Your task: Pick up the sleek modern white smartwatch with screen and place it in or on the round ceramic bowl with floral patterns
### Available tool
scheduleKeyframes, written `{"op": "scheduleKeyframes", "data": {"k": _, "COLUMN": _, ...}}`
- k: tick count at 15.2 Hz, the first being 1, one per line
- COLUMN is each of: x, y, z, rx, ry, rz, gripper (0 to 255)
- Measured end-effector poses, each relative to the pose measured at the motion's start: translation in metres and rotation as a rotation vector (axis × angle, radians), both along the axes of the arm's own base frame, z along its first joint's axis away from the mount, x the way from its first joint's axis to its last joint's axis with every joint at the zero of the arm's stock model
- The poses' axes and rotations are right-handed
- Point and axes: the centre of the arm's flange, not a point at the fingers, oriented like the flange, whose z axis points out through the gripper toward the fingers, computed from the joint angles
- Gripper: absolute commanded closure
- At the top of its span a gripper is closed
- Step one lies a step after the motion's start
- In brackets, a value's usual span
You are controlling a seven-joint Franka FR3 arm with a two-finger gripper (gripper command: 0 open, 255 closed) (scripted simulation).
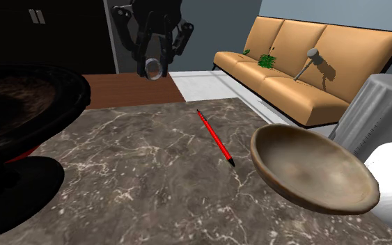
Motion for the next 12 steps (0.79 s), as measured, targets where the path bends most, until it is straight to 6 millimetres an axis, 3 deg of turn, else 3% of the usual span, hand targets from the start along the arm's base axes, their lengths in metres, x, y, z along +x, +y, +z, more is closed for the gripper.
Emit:
{"op": "scheduleKeyframes", "data": {"k": 5, "x": 0.001, "y": 0.000, "z": 0.025, "rx": 0.000, "ry": 0.000, "rz": 0.000, "gripper": 255}}
{"op": "scheduleKeyframes", "data": {"k": 12, "x": -0.075, "y": -0.027, "z": 0.029, "rx": -0.002, "ry": 0.000, "rz": 0.000, "gripper": 255}}
